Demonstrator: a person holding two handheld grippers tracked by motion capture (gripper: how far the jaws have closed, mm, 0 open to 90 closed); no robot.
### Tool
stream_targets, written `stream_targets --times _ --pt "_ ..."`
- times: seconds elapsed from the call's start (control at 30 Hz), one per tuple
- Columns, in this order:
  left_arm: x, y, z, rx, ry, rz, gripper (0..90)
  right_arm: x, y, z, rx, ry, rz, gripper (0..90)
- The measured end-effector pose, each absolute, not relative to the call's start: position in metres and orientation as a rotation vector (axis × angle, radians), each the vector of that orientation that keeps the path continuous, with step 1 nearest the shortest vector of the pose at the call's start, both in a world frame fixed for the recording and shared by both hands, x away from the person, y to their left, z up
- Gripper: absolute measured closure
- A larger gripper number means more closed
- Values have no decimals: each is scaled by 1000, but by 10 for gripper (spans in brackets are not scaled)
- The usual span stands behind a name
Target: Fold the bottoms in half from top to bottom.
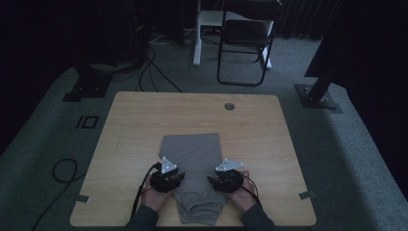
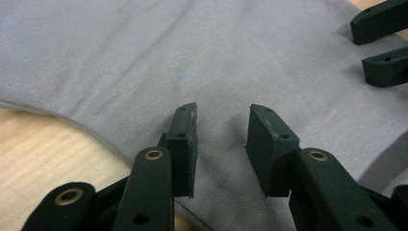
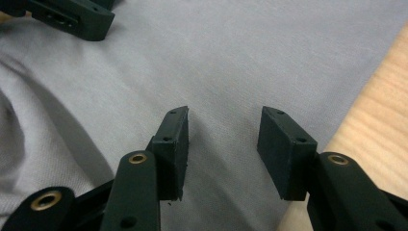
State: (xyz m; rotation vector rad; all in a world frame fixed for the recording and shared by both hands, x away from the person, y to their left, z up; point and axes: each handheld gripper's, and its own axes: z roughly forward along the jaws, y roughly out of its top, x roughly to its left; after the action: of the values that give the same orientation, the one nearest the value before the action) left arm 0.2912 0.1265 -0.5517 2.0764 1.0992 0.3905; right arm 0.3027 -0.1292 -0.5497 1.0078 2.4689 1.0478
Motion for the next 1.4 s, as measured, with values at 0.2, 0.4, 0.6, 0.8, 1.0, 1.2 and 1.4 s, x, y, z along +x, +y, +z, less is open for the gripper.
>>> stream_targets --times 0.2,0.4,0.6,0.8,1.0,1.2,1.4 --pt "290 127 -550 2082 1069 384 625 302 -133 -547 957 2468 1066 572" --pt "323 142 -526 2005 1111 476 601 342 -137 -530 1018 2391 1082 560" --pt "369 154 -523 1981 1228 571 558 389 -134 -535 1124 2334 1058 552" --pt "403 164 -530 1964 1348 628 537 429 -135 -535 1214 2292 1060 545" --pt "424 171 -542 1962 1426 551 465 454 -133 -538 1270 2300 1061 521" --pt "426 172 -550 1956 1411 524 456 464 -128 -548 1294 2328 1019 531" --pt "426 172 -548 1980 1393 493 555 464 -129 -548 1279 2338 1023 645"
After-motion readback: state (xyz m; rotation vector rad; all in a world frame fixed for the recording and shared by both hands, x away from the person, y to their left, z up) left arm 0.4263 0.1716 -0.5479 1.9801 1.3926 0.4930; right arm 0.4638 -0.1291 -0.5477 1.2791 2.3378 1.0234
